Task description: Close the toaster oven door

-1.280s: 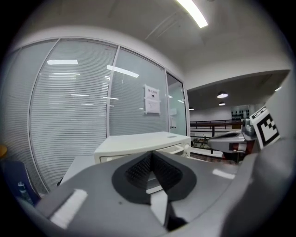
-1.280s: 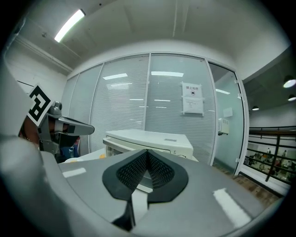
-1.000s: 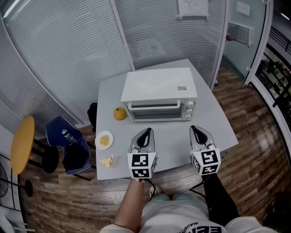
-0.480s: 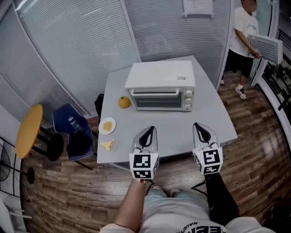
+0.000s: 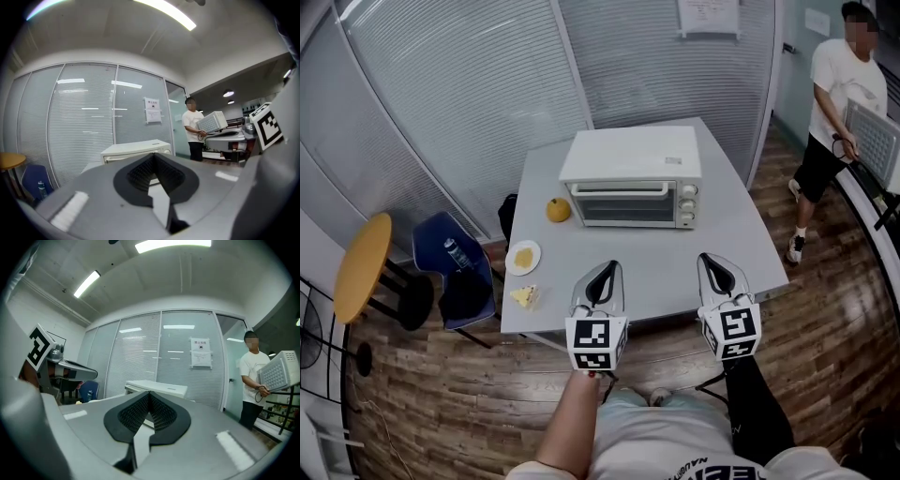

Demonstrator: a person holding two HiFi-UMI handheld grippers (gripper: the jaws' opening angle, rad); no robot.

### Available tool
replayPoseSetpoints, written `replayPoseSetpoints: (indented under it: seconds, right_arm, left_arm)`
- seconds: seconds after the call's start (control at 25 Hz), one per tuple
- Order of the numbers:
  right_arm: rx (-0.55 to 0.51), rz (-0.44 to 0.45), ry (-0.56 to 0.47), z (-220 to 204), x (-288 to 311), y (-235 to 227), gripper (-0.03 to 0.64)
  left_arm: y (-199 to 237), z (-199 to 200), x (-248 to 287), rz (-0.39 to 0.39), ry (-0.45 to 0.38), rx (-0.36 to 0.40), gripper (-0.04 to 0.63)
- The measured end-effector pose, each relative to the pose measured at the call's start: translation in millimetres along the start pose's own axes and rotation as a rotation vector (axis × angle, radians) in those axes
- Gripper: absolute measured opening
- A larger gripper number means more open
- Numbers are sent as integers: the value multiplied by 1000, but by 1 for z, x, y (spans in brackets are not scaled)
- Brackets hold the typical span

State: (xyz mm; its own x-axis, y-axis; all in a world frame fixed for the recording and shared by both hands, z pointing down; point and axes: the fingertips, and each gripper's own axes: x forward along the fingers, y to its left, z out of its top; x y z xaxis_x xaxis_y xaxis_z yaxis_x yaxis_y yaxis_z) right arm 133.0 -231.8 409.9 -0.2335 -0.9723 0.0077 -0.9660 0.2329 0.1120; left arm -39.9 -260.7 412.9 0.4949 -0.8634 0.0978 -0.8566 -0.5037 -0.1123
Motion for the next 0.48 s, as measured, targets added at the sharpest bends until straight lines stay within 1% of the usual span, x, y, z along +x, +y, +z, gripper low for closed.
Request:
replayPoseSetpoints:
  seconds: [0.48]
  right_arm:
    - [-4,6,-7,0,4,3,3]
  left_arm:
    - [6,-2,5,-1,-5,3,54]
